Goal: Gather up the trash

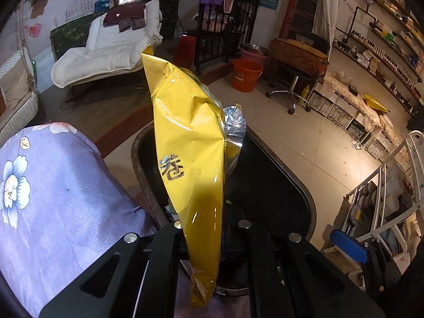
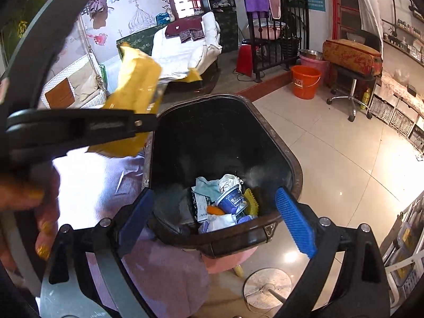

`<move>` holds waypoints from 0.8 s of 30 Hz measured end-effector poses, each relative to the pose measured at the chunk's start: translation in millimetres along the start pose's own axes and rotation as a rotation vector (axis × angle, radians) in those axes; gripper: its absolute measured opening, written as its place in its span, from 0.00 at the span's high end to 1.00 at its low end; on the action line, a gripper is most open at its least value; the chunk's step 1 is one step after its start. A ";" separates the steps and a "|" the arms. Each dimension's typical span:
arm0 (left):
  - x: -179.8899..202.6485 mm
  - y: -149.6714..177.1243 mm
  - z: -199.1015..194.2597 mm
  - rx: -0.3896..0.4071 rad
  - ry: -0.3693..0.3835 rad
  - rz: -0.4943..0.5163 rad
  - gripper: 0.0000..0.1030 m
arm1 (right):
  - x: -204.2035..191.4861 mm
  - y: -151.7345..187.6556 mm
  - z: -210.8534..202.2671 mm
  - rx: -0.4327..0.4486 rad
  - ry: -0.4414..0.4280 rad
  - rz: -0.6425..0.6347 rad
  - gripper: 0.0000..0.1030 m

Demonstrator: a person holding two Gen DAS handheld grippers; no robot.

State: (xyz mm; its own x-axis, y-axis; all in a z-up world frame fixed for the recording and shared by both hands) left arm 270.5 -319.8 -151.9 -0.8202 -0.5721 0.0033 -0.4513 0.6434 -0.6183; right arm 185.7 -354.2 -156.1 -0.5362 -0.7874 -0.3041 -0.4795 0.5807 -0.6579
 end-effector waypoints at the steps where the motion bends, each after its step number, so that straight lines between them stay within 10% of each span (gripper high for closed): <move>1: 1.0 -0.3 2.8 -0.008 0.002 0.001 0.92 | 2.0 0.3 -1.0 -0.001 -0.002 0.009 0.11; 5: 3.3 -1.7 12.3 -0.039 0.005 0.017 0.88 | 2.2 2.5 -5.3 0.000 -0.007 -0.001 0.10; 10: 4.0 -9.9 12.7 -0.021 -0.011 0.029 0.34 | -1.6 8.5 -7.3 -0.002 -0.019 -0.024 0.10; 24: -7.4 -18.3 -20.5 0.083 -0.098 0.042 0.15 | -13.5 14.3 -16.4 0.014 -0.036 -0.069 0.07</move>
State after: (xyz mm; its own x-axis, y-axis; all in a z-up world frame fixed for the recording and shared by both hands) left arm 277.7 -316.9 -124.5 -0.7976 -0.5952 -0.0982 -0.3836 0.6261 -0.6789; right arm 174.6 -331.9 -150.0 -0.4767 -0.8327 -0.2817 -0.5048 0.5216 -0.6878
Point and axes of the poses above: each gripper's, at about its wrist camera, not at the fingertips, and z roughly the way its jaws point, x to its right, y to its underside, the point moved 9 cm from there along z, roughly the way its jaws point, and after that the axes turned 9 degrees about z, right-handed, at the moved point
